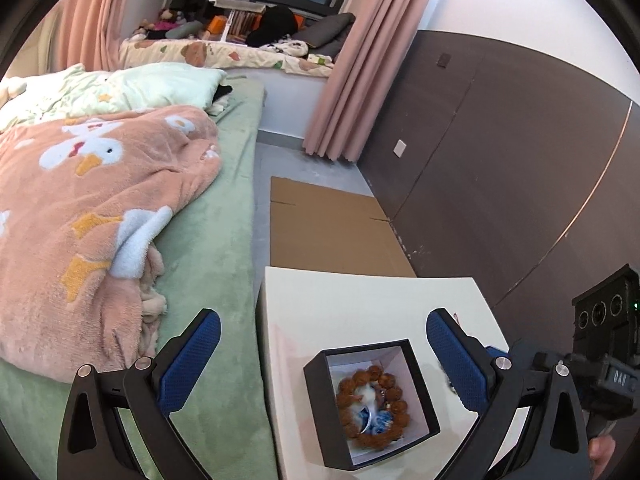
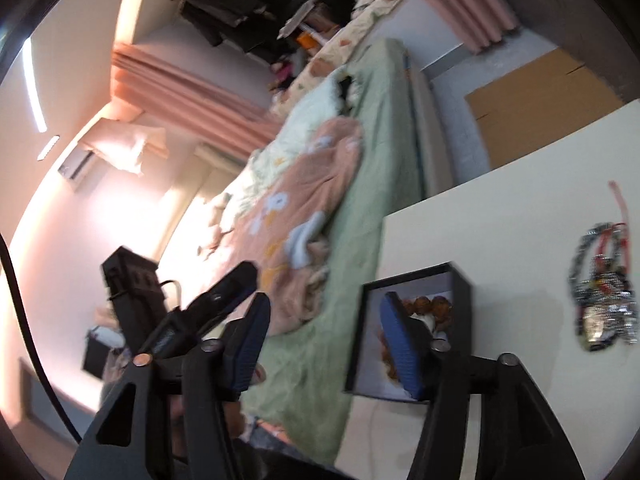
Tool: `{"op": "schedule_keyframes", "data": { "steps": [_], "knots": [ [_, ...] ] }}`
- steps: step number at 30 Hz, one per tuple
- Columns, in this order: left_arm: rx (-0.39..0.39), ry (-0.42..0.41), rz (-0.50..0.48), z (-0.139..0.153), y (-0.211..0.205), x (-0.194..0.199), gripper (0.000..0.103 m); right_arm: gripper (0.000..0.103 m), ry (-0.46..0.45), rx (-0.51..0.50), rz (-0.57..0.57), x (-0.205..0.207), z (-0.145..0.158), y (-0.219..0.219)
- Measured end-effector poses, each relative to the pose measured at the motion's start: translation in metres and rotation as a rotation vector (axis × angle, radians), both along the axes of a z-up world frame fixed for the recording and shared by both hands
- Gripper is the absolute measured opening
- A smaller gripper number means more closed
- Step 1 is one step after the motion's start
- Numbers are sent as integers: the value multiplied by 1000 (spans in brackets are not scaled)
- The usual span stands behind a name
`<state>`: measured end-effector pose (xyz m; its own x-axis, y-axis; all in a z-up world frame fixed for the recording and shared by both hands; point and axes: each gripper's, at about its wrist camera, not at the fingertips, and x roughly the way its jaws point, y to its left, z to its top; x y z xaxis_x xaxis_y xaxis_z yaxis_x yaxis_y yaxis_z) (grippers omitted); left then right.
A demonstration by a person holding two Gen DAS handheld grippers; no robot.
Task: Organize jewelry
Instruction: 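Lower the brown bracelet into the black box and open the right tool, then lower the left tool onto the remaining beads and grasp the silver pendant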
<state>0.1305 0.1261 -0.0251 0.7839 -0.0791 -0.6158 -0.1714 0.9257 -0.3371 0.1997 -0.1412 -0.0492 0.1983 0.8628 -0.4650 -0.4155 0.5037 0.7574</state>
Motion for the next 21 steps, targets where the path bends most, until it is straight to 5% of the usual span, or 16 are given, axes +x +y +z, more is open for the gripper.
{"op": "schedule_keyframes", "data": {
  "steps": [7, 16, 21],
  "knots": [
    [90, -27, -30, 7, -24, 2, 103, 76, -14, -35, -120, 0, 12, -52],
    [87, -28, -158, 9, -71, 16, 103, 98, -28, -182, -232, -3, 24, -105],
    [113, -30, -211, 6, -103, 24, 98, 99, 14, -274, -294, -4, 19, -130]
  ]
}}
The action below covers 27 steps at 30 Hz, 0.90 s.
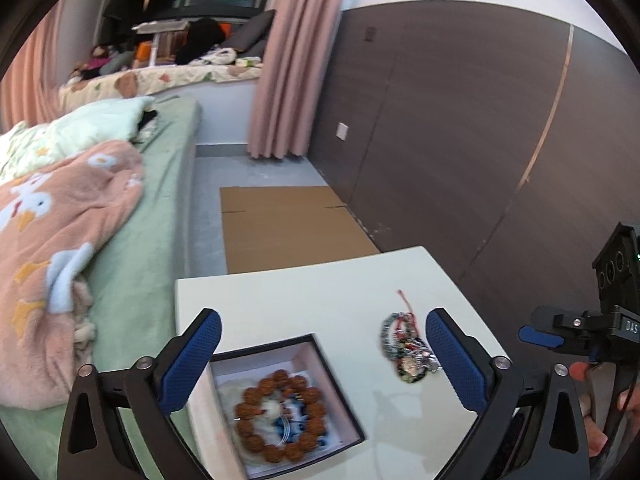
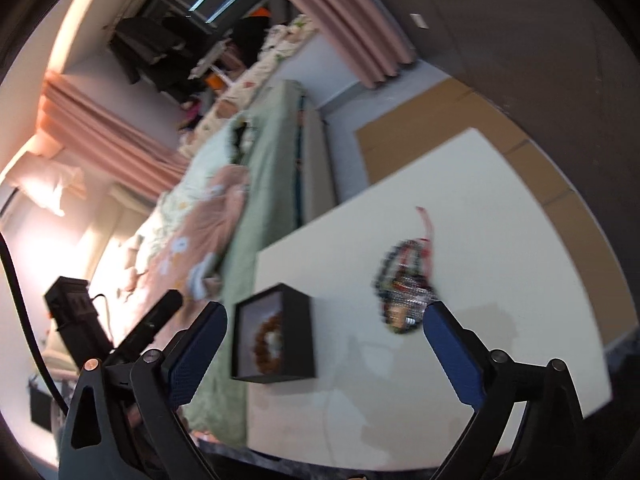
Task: Organize jewelry
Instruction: 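Lower the left tool onto the remaining beads and grasp the silver pendant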
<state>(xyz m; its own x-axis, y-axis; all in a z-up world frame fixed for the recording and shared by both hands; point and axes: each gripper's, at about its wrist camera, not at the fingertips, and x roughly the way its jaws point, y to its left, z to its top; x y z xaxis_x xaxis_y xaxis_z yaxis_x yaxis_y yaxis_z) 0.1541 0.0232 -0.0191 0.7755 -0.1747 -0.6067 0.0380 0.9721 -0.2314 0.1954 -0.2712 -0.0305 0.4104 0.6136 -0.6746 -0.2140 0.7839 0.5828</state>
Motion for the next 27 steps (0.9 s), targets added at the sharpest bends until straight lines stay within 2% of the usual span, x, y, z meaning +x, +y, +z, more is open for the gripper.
{"op": "schedule_keyframes", "data": {
  "steps": [3, 5, 8, 15, 22, 25, 27],
  "knots": [
    [-6, 19, -24, -7, -15, 8, 89, 99, 13, -16, -22, -2, -2, -15],
    [-26, 45, -50, -13, -25, 15, 77, 99, 31, -14, -36, -2, -6, -25],
    [-31, 60, -91, -20, -42, 22, 75, 99, 55, -18, -76, -1, -12, -38],
    [25, 100, -188, -40, -91, 32, 73, 99, 97, -1, -169, 3, -20, -75],
    [78, 138, -262, -64, -133, 38, 67, 99, 114, 24, -190, 5, -22, -90],
    [62, 168, -289, -77, -146, 43, 55, 99, 109, 29, -189, 7, -22, -92],
    [55, 195, -293, -85, -150, 47, 52, 99, 110, 26, -195, 7, -23, -94]
  ]
}}
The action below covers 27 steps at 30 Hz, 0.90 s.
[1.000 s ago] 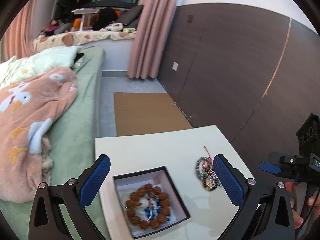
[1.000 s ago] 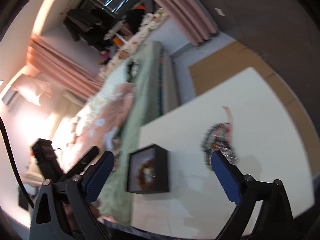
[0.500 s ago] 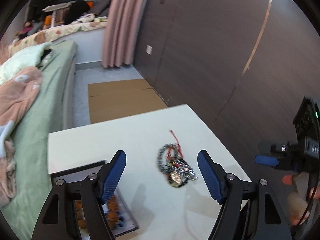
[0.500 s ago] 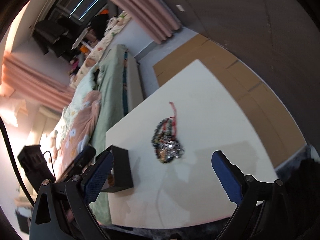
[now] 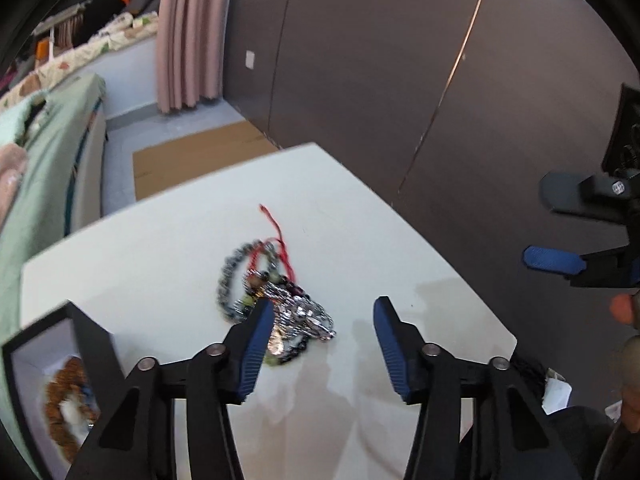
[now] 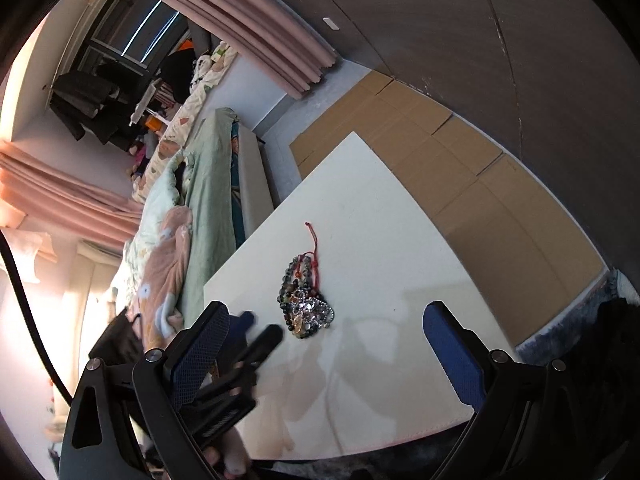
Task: Organize jewelry
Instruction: 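Lower the left tool onto the remaining beads and grasp the silver pendant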
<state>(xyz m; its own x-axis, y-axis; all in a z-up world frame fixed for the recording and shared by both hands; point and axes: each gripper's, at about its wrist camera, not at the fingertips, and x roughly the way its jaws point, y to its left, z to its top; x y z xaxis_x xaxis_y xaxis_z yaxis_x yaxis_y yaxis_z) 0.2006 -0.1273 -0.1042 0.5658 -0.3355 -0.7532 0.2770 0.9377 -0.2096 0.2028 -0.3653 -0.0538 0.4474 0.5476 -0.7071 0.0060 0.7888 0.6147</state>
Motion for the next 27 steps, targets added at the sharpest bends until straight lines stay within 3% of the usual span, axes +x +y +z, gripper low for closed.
{"op": "schedule_keyframes", "data": {
  "steps": [5, 11, 19, 22, 27],
  "knots": [
    [-9, 53, 10, -15, -6, 9, 43, 99, 14, 6, -32, 2, -5, -14],
    [3, 93, 63, -31, -5, 18, 41, 99, 18, 18, -50, 2, -5, -20],
    [39, 60, 81, -37, -15, 20, 40, 99, 30, 12, -36, 3, -11, -16],
    [63, 58, 92, -37, -13, 18, 25, 99, 35, 7, -37, 3, -13, -16],
    [49, 71, 84, -33, -4, 13, 20, 99, 40, 3, -31, 5, -15, -12]
  ]
}}
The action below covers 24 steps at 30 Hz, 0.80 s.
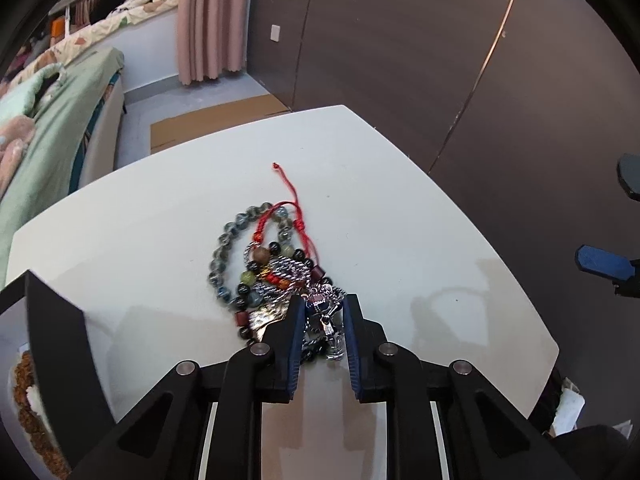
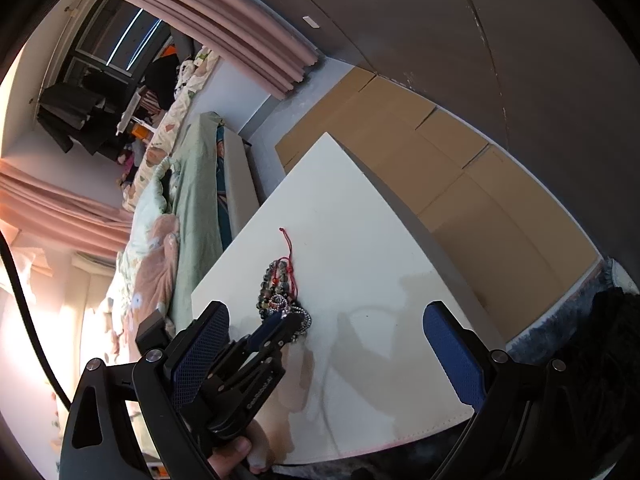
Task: Organize jewelry
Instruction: 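Lower the left tool onto the remaining beads and grasp the silver pendant, then lift the silver pendant with its bead strands using the left tool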
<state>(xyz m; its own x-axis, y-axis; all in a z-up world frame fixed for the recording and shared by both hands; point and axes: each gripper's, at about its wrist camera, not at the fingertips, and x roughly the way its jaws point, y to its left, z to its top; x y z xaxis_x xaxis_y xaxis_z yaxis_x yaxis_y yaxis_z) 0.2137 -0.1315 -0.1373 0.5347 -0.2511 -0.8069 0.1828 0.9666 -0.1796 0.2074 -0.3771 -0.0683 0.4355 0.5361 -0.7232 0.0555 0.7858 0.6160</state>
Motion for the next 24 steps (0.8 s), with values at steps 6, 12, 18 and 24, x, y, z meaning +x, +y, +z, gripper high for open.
{"op": "schedule_keyframes", "data": {
  "steps": [6, 12, 18, 24],
  "knots": [
    [-38, -48, -2, 28, 15, -12, 20, 99, -3, 0, 18, 1, 0, 5],
    [-62, -103, 6, 63, 30, -24, 20, 99, 0, 13, 32, 3, -2, 11],
    [-69, -172, 18, 104, 43, -34, 20, 99, 4, 30, 59, 7, -5, 23],
    [-56, -258, 4, 147, 47, -45, 20, 99, 11, 43, 87, 11, -11, 33]
  ]
}}
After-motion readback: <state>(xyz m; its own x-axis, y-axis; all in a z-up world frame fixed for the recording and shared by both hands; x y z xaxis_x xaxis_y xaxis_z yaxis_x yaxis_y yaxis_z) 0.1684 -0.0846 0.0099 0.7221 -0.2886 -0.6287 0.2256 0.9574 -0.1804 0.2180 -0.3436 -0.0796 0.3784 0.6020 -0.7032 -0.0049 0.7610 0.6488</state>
